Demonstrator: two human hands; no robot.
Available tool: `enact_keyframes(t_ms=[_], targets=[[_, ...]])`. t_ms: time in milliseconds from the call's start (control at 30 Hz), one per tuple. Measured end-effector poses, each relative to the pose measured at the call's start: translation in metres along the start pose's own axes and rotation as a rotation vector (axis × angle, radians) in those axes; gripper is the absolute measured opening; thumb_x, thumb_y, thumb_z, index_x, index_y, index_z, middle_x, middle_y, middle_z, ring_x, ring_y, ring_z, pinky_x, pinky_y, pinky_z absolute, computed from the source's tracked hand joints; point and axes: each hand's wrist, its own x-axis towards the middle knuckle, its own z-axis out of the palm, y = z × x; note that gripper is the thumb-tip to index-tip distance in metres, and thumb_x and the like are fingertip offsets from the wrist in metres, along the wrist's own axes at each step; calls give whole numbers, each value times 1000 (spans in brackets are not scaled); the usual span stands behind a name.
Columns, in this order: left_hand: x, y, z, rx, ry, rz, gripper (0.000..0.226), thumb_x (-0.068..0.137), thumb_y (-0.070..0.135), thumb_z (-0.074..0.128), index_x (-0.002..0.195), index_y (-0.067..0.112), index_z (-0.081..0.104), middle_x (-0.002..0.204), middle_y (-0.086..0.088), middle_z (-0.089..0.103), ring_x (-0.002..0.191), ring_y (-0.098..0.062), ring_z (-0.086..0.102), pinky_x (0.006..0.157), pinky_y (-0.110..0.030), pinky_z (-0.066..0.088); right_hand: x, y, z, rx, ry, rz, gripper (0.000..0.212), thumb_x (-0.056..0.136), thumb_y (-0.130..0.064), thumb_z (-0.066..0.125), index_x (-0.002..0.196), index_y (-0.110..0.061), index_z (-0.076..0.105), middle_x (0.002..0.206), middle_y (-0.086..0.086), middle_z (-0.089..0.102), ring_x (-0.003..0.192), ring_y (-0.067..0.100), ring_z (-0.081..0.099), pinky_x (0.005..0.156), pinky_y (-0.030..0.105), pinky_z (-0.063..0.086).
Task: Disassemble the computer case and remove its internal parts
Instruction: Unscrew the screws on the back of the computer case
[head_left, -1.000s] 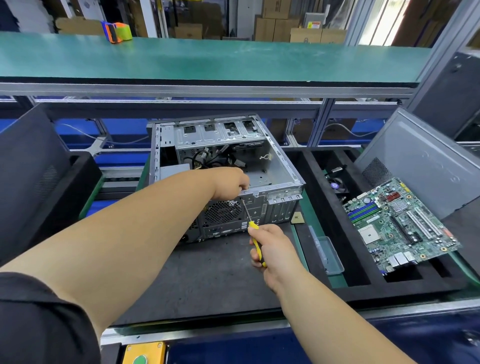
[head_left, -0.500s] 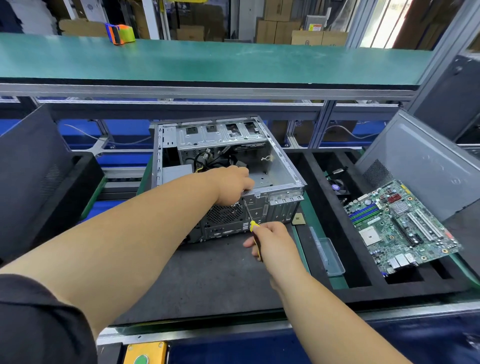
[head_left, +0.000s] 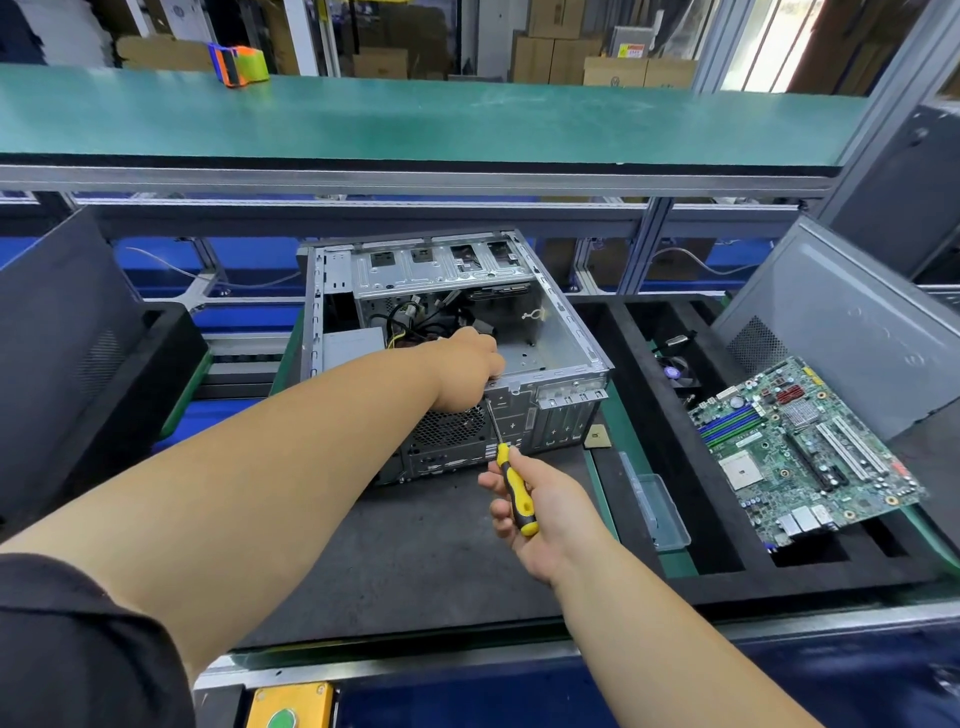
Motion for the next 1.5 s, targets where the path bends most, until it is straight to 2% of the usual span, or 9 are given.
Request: enact_keyframes(t_ms=[167, 367, 500, 567, 700, 800, 1033, 1333, 1500], targets=[[-1, -1, 2, 10, 30, 11, 23, 91, 0, 41, 107, 12, 53, 112, -5, 41, 110, -26, 35, 90, -46, 42, 6, 3, 2, -121, 69, -106, 13, 98, -24, 58, 95, -12, 57, 68, 1, 66, 37, 8, 44, 38, 18, 32], [-4, -2, 5, -50, 58, 6, 32, 87, -4, 42, 112, 12, 53, 114, -4, 41, 110, -24, 34, 86, -42, 40, 2, 4, 1, -599, 264, -406, 20, 93, -30, 61, 90, -14, 50, 77, 3, 64, 39, 9, 53, 48, 26, 40], [-5, 0, 5, -30, 68, 6, 33, 87, -3, 42, 114, 12, 53, 116, -6, 42, 112, -24, 34, 87, -41, 39, 2, 1, -1, -925, 343, -493, 21, 93, -38, 57, 90, -19, 47, 73, -2, 59, 56, 14, 53, 48, 27, 34], [-6, 1, 5, -28, 73, 5, 32, 88, -3, 42, 114, 11, 53, 116, -6, 42, 112, -25, 34, 87, -41, 39, 3, 1, 0, -806, 307, -421, 24, 96, -40, 52, 93, -16, 52, 80, 1, 63, 57, 13, 52, 50, 27, 35], [-8, 1, 5, -26, 81, 3, 33, 88, -3, 42, 115, 12, 53, 116, -6, 42, 112, -25, 35, 87, -42, 40, 2, -2, 3, -173, 107, -84, 37, 101, -25, 47, 79, -2, 66, 71, 10, 65, 46, 12, 46, 43, 22, 37], [-10, 0, 4, 16, 129, 27, 28, 90, 1, 43, 113, 15, 53, 116, -4, 42, 112, -23, 35, 84, -38, 40, 1, -1, -2, -20, 22, -14, 37, 102, -24, 48, 78, -2, 65, 67, 11, 67, 49, 13, 51, 45, 21, 43], [-9, 1, 5, 23, 132, 32, 27, 88, -1, 44, 109, 14, 53, 115, -4, 42, 111, -22, 34, 87, -40, 41, 1, 7, -4, -2, 15, -29, 33, 99, -31, 54, 78, -7, 60, 68, 8, 69, 35, 11, 37, 37, 19, 29], [-7, 2, 8, 9, 126, 27, 22, 85, -3, 44, 92, 18, 41, 112, -5, 42, 108, -23, 35, 89, -42, 41, 2, 1, 1, -6, 77, -20, 25, 95, -23, 60, 75, -8, 57, 66, 5, 61, 35, 9, 40, 35, 17, 29], [-6, 1, 10, -11, 126, 34, 22, 85, -4, 44, 91, 18, 41, 100, 1, 34, 104, -21, 33, 85, -40, 39, 3, 1, 2, -274, 156, -194, 18, 95, -22, 59, 82, -13, 50, 75, 5, 56, 40, 8, 41, 39, 20, 31]])
